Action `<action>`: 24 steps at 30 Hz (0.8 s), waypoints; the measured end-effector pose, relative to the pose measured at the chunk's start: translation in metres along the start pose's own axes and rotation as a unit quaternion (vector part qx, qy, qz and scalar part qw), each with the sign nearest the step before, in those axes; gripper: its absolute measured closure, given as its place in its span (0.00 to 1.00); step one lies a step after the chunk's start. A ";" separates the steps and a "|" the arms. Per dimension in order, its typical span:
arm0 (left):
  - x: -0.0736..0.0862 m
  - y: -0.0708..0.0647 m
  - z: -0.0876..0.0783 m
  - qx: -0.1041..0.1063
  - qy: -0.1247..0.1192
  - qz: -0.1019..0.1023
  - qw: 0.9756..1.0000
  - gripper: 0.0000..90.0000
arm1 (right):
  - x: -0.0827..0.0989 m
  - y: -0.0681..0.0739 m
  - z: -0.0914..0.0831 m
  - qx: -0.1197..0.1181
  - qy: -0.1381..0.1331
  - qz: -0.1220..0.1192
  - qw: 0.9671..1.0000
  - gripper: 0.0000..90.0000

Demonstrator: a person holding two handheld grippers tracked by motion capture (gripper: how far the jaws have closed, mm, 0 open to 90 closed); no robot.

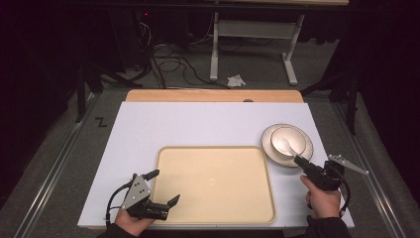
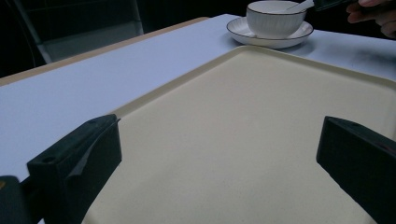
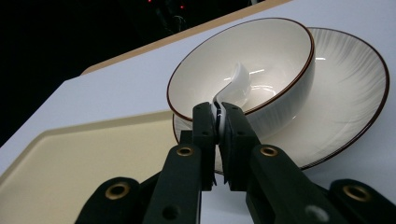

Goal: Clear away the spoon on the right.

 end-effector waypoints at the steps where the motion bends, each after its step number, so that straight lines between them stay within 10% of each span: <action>1: 0.000 0.000 0.000 0.000 0.001 0.000 1.000 0.01 | 0.000 0.000 0.000 0.000 -0.002 -0.004 1.000 0.97; 24: -0.001 0.000 -0.001 -0.001 -0.002 0.001 1.000 0.01 | -0.019 0.004 -0.020 0.006 -0.054 -0.035 0.998 0.97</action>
Point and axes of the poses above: each handheld gripper's, and its own axes: z roughly forward along the jaws, x roughly out of its underside, y roughly to its left, the point moved 10 cm from there along z, roughly forward along the jaws, and after that the axes turned 1 degree about -y, right-handed, at the moved point
